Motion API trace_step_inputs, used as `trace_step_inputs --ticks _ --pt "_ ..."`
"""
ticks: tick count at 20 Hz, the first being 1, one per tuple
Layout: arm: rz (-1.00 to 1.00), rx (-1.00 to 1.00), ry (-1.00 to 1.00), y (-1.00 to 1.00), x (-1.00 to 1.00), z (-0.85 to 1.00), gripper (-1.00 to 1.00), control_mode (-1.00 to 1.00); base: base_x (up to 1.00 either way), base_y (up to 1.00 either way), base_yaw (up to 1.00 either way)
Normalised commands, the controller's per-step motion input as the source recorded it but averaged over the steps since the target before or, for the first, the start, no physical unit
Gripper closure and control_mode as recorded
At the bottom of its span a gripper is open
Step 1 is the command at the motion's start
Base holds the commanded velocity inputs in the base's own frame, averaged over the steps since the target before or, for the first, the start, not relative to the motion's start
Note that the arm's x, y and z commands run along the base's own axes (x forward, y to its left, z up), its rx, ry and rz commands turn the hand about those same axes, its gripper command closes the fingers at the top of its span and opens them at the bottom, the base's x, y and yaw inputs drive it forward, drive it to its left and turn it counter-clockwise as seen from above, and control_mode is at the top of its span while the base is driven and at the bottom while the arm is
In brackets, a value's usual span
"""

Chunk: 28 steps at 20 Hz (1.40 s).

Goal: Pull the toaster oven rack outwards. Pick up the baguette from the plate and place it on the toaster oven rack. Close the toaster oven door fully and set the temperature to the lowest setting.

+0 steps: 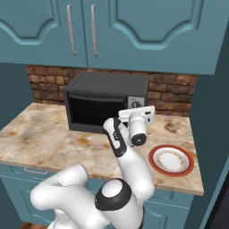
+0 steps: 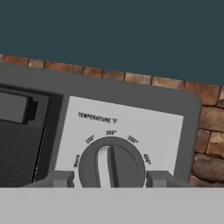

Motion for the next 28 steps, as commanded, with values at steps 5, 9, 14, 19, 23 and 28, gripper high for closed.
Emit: trace_step_inputs --ticks 5,9,14,19,23,28 --pt "0.07 -0.16 -0.05 0.0 0.0 -0.04 1.0 -1.0 0.0 0.0 0.0" --pt "0.07 -0.2 -0.12 0.0 -0.05 -0.07 1.0 -1.0 0.0 0.0 0.0" --pt "0.09 -0.19 -0.08 -0.02 -0.05 -0.08 1.0 -1.0 0.0 0.0 0.0" --pt "0.13 -0.14 0.1 -0.23 0.02 0.1 1.0 -1.0 0.0 0.0 0.0" --pt "0.14 -0.09 0.27 -0.2 0.05 0.14 1.0 -1.0 0.0 0.0 0.0" --pt "0.12 -0.14 0.18 -0.03 0.01 0.0 1.0 -1.0 0.0 0.0 0.0"
